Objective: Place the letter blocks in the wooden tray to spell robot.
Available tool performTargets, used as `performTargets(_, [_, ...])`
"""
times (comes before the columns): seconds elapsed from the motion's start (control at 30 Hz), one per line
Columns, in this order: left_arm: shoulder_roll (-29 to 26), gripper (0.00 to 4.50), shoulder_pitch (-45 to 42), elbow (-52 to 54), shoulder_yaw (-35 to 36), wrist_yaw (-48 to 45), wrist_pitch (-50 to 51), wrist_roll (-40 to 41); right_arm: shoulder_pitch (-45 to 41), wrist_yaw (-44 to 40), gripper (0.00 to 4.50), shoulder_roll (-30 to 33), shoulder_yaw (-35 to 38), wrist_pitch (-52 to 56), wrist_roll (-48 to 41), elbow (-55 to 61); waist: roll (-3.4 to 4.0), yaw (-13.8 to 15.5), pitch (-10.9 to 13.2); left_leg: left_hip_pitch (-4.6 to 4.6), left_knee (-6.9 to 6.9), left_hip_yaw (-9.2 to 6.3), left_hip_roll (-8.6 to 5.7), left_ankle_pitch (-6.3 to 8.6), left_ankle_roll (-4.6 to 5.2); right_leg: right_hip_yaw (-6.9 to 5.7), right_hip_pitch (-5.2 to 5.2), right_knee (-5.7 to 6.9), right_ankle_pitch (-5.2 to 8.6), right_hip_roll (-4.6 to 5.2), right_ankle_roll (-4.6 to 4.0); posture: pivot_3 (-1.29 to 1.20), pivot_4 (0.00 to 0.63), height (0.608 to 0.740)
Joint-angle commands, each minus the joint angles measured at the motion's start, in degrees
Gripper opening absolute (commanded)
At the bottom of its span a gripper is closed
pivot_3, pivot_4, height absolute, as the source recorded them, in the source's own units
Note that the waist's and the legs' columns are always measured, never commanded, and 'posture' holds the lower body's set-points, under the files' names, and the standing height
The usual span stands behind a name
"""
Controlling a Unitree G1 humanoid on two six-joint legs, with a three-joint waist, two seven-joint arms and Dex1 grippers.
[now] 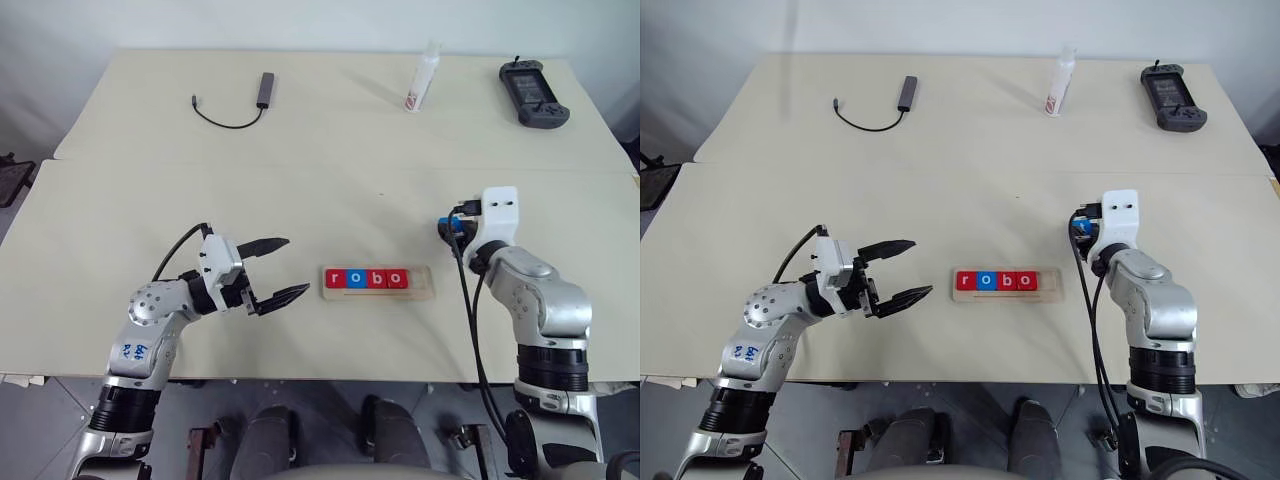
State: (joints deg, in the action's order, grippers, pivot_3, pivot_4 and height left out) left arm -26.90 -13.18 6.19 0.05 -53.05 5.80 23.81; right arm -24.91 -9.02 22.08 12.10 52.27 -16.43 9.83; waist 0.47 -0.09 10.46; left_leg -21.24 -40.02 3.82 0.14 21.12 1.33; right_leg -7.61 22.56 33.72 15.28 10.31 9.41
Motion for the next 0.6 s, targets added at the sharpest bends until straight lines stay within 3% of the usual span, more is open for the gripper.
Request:
performTargets(0.03, [0.62,4.50,-1.36,0.34,-0.32,-0.90,-0.28,0.85,3.57,0.37,1.46,1.41,4.61,5.94,-2.52,11.34,0.00,0.22,0.00,0.00,0.00,0.01,0.00,0.00,0.00,0.00,0.00,0.00,0.00,0.00,0.00,0.00,0.150,0.740])
performTargets(0.2, [0.70,4.50,-2.42,-1.63,-0.96,-2.97,-0.59,0.67,11.44,2.80,1.46,-2.89,8.65,16.38,-5.87,25.45,0.00,0.18,0.00,-0.02,0.05,-0.01,-0.01,0.00,0.00,-0.02,0.00,-0.04,0.00,0.00,0.00,0.00,0.150,0.740])
performTargets(0.3, [1.14,4.50,-3.33,-2.63,-1.64,-4.02,-0.61,0.66,19.51,4.09,1.46,-6.15,7.56,13.75,-4.41,30.29,0.02,0.00,-0.01,0.03,0.04,0.04,0.02,0.00,0.00,0.04,0.01,-0.01,0.00,-0.03,0.00,0.00,0.150,0.740])
performTargets(0.4, [1.29,4.50,-3.67,-2.92,-1.95,-4.94,-0.55,0.56,22.39,5.35,1.46,-8.19,7.23,11.31,-3.52,30.85,0.03,0.00,-0.02,0.04,0.06,0.05,-0.01,0.01,-0.01,0.07,0.02,-0.01,0.01,-0.02,-0.02,0.00,0.150,0.740])
performTargets(0.6, [1.09,4.50,-4.26,-3.29,-1.66,-5.76,-0.36,0.70,22.31,4.15,3.52,-6.81,6.55,7.85,-2.99,29.49,0.03,-0.03,-0.02,0.07,0.04,0.05,0.01,0.01,-0.01,0.09,0.04,0.04,0.02,-0.03,-0.03,0.00,0.150,0.740])
